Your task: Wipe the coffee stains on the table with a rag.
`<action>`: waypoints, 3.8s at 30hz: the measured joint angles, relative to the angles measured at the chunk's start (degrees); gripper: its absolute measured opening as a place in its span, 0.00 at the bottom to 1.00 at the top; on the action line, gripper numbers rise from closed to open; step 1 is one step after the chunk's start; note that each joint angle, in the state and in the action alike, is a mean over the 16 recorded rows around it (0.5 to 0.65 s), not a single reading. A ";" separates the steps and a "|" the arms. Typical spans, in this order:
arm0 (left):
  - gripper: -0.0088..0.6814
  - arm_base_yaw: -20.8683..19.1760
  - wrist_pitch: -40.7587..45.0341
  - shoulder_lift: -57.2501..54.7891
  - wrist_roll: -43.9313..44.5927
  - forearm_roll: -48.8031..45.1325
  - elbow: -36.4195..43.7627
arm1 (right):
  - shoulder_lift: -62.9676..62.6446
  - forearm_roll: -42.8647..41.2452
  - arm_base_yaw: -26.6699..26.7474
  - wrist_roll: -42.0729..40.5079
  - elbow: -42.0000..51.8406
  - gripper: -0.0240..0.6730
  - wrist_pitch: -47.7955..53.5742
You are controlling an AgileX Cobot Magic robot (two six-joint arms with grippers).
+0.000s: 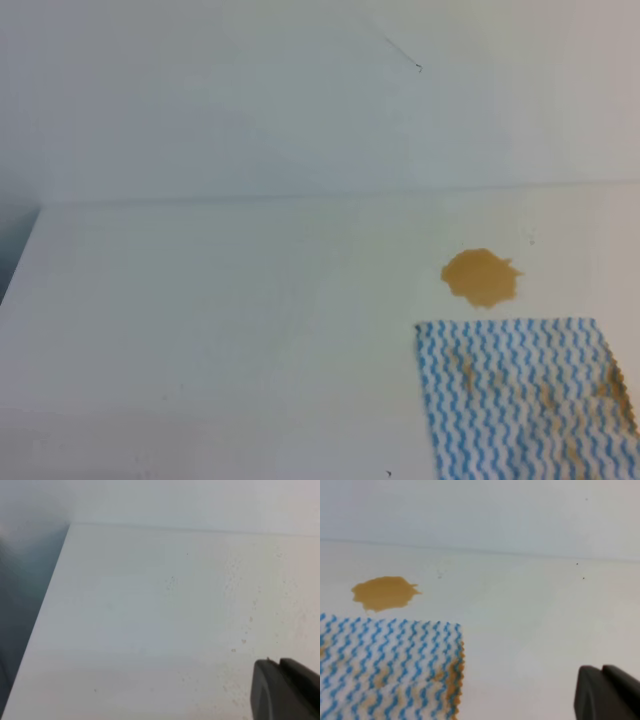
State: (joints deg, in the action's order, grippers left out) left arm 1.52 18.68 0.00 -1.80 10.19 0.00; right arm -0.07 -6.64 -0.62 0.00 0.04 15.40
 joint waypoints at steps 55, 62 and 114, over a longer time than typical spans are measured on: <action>0.01 0.00 0.00 0.00 -0.13 0.00 0.00 | 30.01 11.81 0.02 -9.94 -36.67 0.03 16.19; 0.01 0.00 0.00 0.00 -0.13 0.00 0.00 | 43.73 25.73 0.08 -25.32 -40.88 0.14 18.78; 0.01 0.00 0.00 0.00 -0.02 0.00 0.00 | 101.92 25.50 16.90 -43.14 -48.22 0.45 16.17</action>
State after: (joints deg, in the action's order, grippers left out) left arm 1.52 18.68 0.00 -1.82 10.19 0.00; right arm 101.85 18.87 16.29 -43.14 -48.18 31.57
